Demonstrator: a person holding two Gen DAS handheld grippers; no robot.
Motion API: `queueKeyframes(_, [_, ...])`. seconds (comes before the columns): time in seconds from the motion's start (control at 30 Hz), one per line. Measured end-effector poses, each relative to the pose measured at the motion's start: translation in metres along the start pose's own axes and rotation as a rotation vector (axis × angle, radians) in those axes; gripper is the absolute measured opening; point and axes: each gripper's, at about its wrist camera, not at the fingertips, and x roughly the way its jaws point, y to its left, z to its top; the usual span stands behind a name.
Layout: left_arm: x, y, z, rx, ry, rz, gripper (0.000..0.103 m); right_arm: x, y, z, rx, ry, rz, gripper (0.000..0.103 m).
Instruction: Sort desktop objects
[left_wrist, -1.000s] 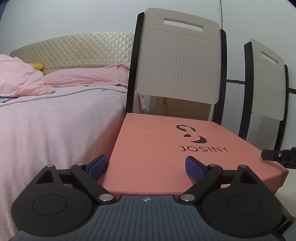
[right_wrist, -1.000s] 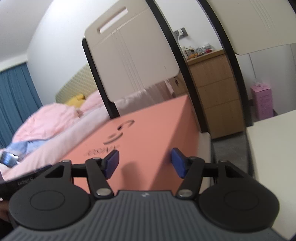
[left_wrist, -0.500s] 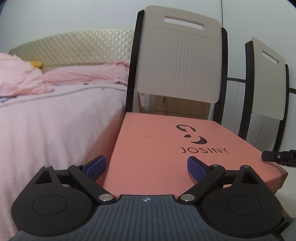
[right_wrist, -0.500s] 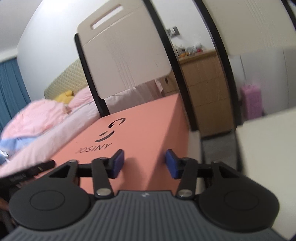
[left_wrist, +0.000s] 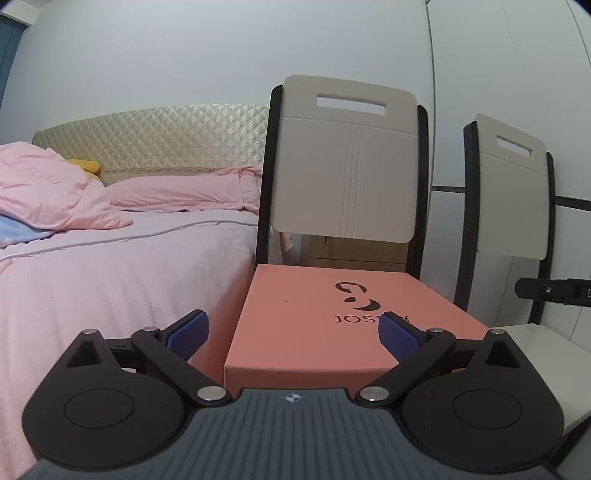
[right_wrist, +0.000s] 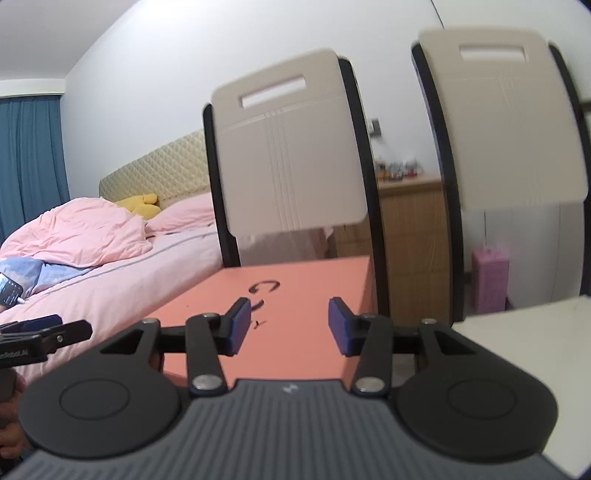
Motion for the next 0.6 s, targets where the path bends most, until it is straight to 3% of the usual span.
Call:
queueKeyframes(0.13, [-0.016,-0.002,0.0,-0.001,-0.033,-0.004,0.103,-0.017,0.011,-0.001,-0.019,-0.03,0.003,0.051])
queueKeyframes(0.6, [-0.028,-0.003,-0.014,0.004,-0.095,-0.003,0.103,-0.045,0.045,-0.041,-0.056,-0.097,-0.06,0.096])
